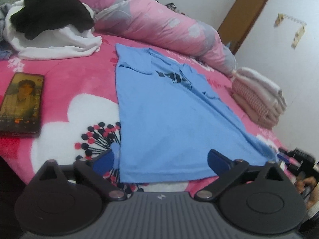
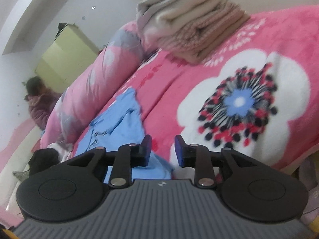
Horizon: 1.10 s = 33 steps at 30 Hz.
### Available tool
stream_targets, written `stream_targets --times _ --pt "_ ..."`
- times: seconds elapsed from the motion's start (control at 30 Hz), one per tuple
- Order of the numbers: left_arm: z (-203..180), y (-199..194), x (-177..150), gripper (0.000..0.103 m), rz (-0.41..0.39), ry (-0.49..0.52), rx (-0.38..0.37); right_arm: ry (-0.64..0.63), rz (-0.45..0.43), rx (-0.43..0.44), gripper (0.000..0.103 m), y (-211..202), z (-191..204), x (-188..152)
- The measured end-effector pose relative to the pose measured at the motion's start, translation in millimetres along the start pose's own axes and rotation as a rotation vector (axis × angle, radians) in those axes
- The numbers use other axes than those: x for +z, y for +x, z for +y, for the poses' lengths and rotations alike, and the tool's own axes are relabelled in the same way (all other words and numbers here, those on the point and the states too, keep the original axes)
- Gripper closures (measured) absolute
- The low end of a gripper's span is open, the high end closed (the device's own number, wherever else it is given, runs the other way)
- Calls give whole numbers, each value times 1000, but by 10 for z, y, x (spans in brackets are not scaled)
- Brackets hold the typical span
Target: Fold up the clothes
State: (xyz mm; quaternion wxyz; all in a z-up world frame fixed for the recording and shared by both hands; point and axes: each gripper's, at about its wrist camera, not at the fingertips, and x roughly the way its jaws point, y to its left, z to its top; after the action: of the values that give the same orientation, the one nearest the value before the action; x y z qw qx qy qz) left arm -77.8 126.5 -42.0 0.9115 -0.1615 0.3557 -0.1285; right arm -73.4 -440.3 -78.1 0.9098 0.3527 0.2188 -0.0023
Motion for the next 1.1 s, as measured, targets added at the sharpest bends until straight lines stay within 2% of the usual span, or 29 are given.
stream_targets --times 0.13,0.27,0.37,0.43,0.57,0.7,0.83,0.97,1.1 --pt "-59 42 -1 0 6 18 34 -9 -10 -8 71 6 41 29" --pt "-75 49 84 0 -39 40 -3 -56 9 -5 70 112 185 82" --pt "-106 137 269 0 -66 75 -37 -118 25 20 67 237 379 203" --pt "-134 282 461 0 -54 81 -58 -160 36 37 62 319 508 284" --pt "-187 607 844 0 -45 102 -78 -282 82 107 59 700 949 613" --pt "-163 1060 1197 0 -79 121 -46 -375 184 203 53 1383 1386 949" --pt "-116 1549 1472 0 -76 100 -33 -462 276 204 53 2364 1721 1185" --pt "-50 1921 1560 2 -69 99 -25 -525 334 217 54 3367 1984 1351" --pt "96 2060 1530 3 -82 78 -17 -627 361 227 55 4208 2188 1395"
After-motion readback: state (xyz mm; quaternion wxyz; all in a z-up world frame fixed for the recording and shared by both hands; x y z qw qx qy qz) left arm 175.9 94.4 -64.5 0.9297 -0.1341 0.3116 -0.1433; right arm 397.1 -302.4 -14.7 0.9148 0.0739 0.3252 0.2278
